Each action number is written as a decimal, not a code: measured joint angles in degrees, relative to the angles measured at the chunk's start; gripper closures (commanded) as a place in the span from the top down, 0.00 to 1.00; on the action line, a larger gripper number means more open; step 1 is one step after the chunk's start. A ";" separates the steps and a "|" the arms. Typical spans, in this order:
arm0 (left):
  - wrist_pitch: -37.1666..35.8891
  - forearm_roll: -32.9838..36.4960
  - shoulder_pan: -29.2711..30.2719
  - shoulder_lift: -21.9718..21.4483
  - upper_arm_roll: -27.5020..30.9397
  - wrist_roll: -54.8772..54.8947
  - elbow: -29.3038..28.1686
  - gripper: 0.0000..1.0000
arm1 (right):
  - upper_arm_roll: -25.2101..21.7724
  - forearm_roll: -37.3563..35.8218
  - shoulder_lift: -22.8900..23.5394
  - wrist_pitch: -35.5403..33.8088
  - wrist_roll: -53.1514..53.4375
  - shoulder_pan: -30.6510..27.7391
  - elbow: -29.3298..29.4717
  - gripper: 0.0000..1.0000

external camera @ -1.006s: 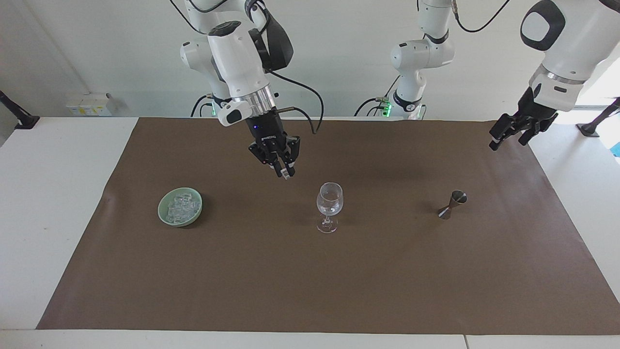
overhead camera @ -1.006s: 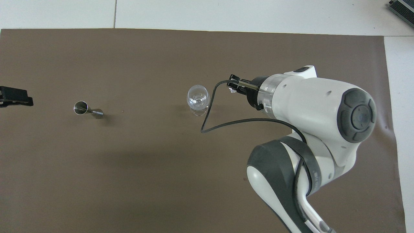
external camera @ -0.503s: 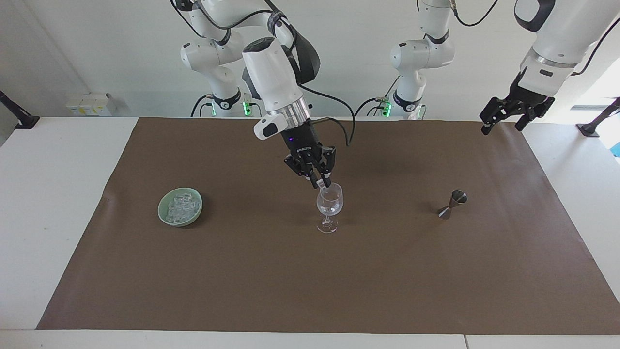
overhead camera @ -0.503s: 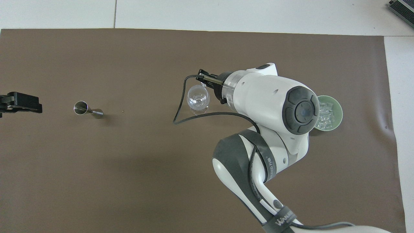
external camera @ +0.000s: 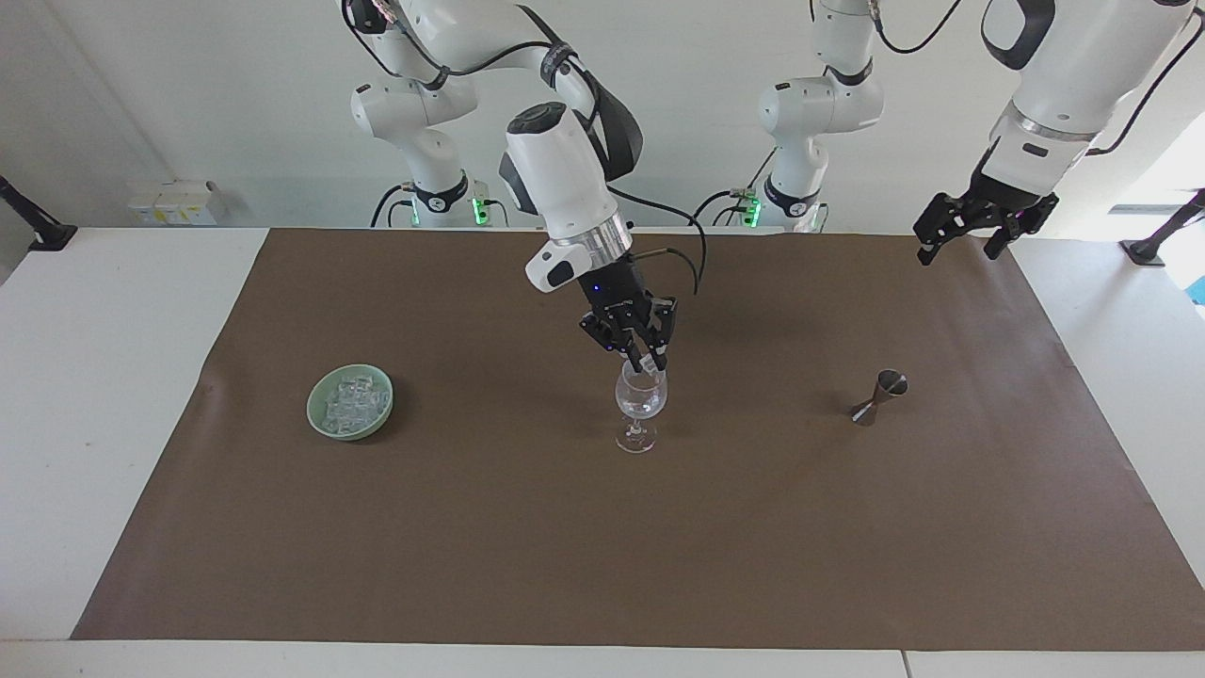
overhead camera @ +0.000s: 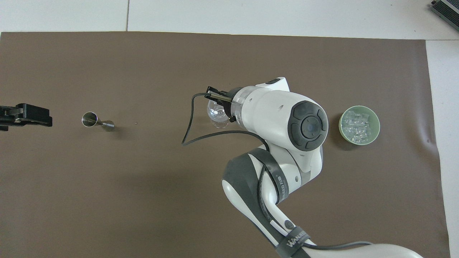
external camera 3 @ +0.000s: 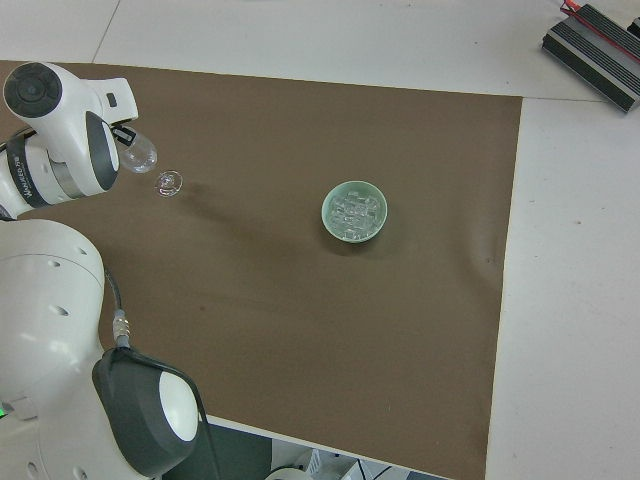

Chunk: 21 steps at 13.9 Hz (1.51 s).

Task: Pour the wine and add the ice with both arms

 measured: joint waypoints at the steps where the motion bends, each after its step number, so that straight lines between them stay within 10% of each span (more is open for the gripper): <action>1: -0.67 0.00 0.00 -0.15 0.01 0.00 0.37 1.00 | 0.00 0.00 0.00 0.00 0.00 0.01 -0.54 0.00; 10: -1.81 -0.04 -2.82 -0.55 0.96 0.00 0.17 1.00 | -0.01 0.00 0.00 0.00 0.00 0.01 -1.18 0.00; 21: -1.86 -0.04 -3.30 -0.58 2.71 0.08 0.04 1.00 | -0.04 0.00 -0.10 0.36 -0.01 0.00 -0.65 0.32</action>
